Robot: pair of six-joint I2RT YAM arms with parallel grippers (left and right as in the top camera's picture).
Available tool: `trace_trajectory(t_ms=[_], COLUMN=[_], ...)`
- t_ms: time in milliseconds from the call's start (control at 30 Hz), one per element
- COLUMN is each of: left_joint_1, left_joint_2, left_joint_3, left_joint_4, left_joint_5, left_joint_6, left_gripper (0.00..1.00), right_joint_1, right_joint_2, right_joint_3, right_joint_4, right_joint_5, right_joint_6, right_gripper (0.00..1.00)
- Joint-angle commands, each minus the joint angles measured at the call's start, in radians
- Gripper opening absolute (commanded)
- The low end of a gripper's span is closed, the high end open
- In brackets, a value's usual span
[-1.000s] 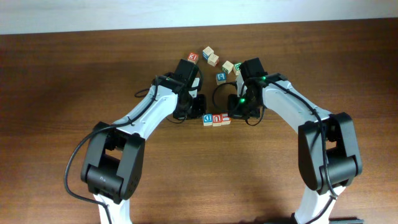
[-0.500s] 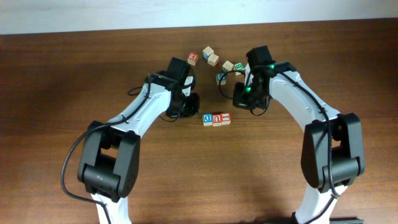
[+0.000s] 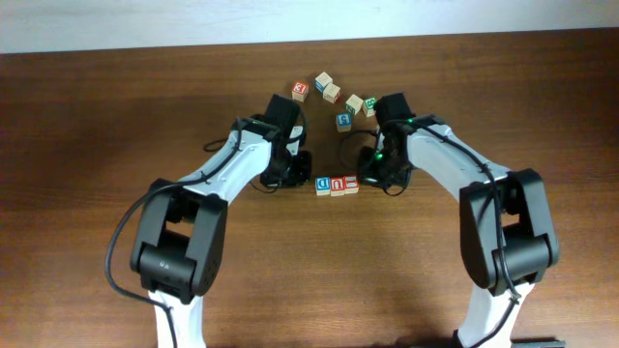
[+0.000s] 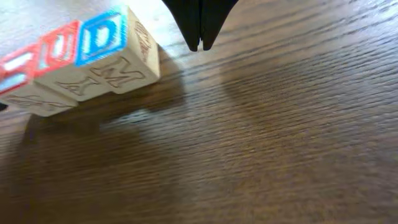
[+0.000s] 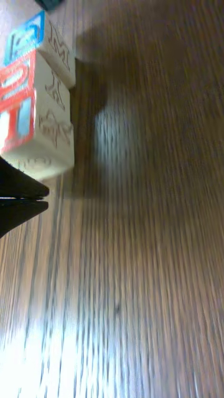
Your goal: Rotate 3 blocks
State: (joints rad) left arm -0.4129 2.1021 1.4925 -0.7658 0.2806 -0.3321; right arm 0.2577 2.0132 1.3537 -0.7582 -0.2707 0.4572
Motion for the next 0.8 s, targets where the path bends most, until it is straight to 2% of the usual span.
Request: trace_trajectory(t_ms=[0, 500, 767], left_joint_1=[0.001, 0.000, 0.023], left_joint_2=[0.014, 0.014, 0.014], left_joint_3=[0.014, 0.014, 0.031], left_joint_4=[0.002, 0.007, 0.004], left_joint_5=[0.011, 0.109, 0.066], left_joint_6=[0.020, 0.103, 0.103], left_gripper=[0.00, 0.00, 0.00], right_joint_1=[0.036, 0.077, 0.076], right_joint_2=[0.006, 0.006, -0.004], right_joint_3=[-0.003, -0.003, 0.018], right_joint_4=[0.011, 0.040, 0.041], right_joint_5=[0.006, -0.014, -0.016], right_joint_6=[0.008, 0.004, -0.016], right_gripper=[0.04, 0.04, 0.04])
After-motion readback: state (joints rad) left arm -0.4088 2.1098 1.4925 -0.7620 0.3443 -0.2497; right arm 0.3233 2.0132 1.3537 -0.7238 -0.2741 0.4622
